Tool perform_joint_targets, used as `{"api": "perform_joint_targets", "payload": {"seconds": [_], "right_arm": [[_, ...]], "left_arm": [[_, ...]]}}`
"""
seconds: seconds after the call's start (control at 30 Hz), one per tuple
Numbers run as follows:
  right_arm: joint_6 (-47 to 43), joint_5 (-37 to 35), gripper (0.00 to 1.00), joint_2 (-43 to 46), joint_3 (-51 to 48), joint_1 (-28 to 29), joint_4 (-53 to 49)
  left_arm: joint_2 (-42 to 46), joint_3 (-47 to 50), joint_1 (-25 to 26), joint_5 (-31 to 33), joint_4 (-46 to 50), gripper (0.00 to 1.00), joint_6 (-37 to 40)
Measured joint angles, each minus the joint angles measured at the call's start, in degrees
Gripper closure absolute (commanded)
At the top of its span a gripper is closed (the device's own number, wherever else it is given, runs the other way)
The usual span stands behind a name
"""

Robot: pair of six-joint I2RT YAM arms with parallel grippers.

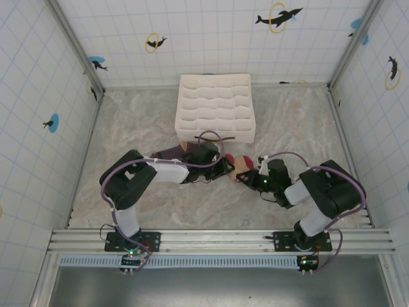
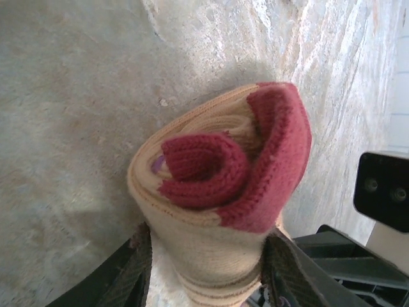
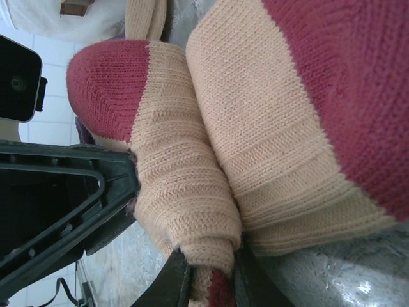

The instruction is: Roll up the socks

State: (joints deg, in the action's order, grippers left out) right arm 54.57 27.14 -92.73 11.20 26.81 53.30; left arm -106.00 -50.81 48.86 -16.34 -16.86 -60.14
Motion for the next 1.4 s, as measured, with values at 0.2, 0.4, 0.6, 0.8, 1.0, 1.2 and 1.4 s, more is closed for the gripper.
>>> {"api": "perform_joint_targets", "payload": {"seconds": [0.2,0.4,0.6,0.8,1.0,1.2,1.4], "right_arm": [[-1.8,0.3,0.66,2.2,0.0,-0.3,-2.8],[-10.6,-3.7,0.37,13.3,2.2,1.6,-18.9],[-22.9,-13.5,0.24,22.4,9.1,8.4,-34.1],[-34.5,-27.9,0.23,23.6,13.5,19.6,-40.4],[-44.0,-39.5,0.25,18.4,16.0,29.8,-40.2],[-48.6,-47.1,0.27,10.0,17.6,34.0,-38.1],[-50.0,-52.3,0.33,4.0,19.3,36.0,-34.9]], "left_arm": [[-1.1,-0.8,0.0,-0.5,-1.0,0.88,-0.4],[-0.9,-1.5,-0.4,-0.7,0.9,0.99,-0.3],[2.3,-0.9,-2.5,-0.2,6.5,1.0,0.4],[6.4,2.4,-3.5,0.1,9.8,1.0,0.3],[9.0,5.7,-3.5,-0.2,9.5,1.0,-0.1],[10.6,7.6,-3.5,-0.3,8.9,1.0,-0.4],[10.8,8.0,-3.5,-0.5,8.8,0.98,-0.8]]}}
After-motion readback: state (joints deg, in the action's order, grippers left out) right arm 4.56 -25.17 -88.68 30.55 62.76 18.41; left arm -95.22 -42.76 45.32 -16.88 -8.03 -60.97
